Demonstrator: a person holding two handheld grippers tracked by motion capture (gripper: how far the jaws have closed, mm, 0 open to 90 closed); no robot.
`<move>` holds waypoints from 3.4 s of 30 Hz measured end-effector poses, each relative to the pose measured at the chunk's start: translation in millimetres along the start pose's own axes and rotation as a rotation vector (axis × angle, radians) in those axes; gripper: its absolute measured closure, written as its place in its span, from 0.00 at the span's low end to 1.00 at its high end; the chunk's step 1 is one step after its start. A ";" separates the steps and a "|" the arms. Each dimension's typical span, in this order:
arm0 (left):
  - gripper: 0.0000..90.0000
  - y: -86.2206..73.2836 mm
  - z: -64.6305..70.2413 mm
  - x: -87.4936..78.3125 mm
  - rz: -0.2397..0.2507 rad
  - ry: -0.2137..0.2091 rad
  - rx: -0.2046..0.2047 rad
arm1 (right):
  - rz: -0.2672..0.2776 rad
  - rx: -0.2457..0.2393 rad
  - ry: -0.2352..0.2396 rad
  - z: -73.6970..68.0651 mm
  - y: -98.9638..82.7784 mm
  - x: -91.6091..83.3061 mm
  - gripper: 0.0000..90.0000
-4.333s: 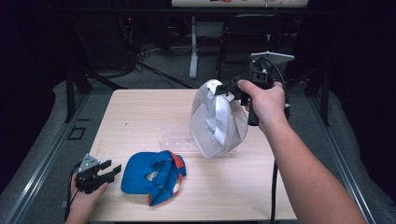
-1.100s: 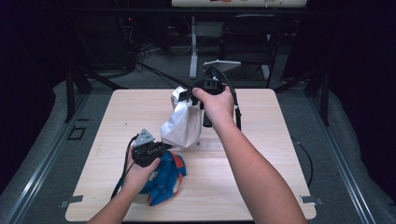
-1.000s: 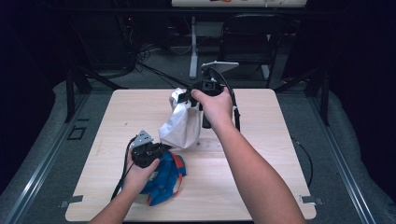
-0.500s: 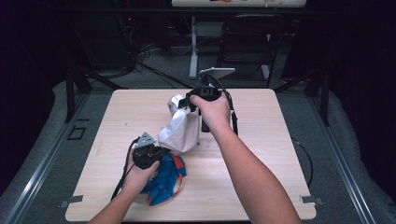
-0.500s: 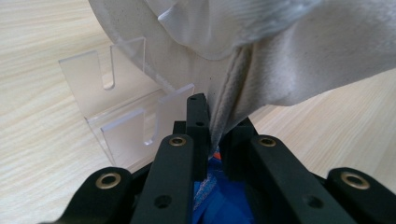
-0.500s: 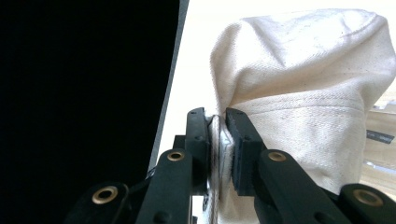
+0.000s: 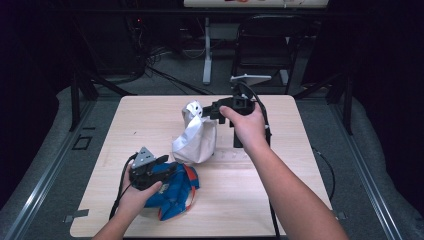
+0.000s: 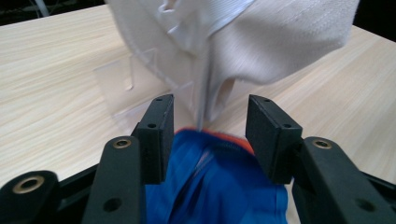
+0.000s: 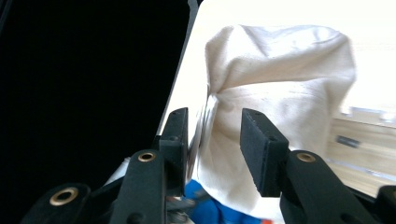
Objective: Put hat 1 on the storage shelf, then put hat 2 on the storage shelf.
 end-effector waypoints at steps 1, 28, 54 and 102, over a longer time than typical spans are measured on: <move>0.57 -2.0 -1.5 -5.2 0.010 -0.001 -0.002 | 0.005 -0.011 -0.003 4.7 -3.6 -4.0 0.69; 0.59 -71.3 -51.7 -63.5 -0.014 0.068 -0.142 | 0.184 -0.226 -0.136 123.0 -131.0 -0.2 0.64; 0.56 -91.8 -72.0 -62.3 -0.081 0.166 -0.157 | 0.164 -0.091 0.126 138.9 -172.2 45.0 0.42; 0.60 -107.0 -32.5 -31.8 -0.217 0.108 -0.044 | -0.084 -0.212 0.136 66.6 -203.2 134.0 0.65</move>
Point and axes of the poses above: each handheld gripper's, and its own axes: x roughly forward along the jaws, y roughly out of its top, z roughly to its right, the point moved 9 cm from there along x, roughly forward along the jaws, and after that the axes turned 12 degrees about -y, right-handed, at the moved point
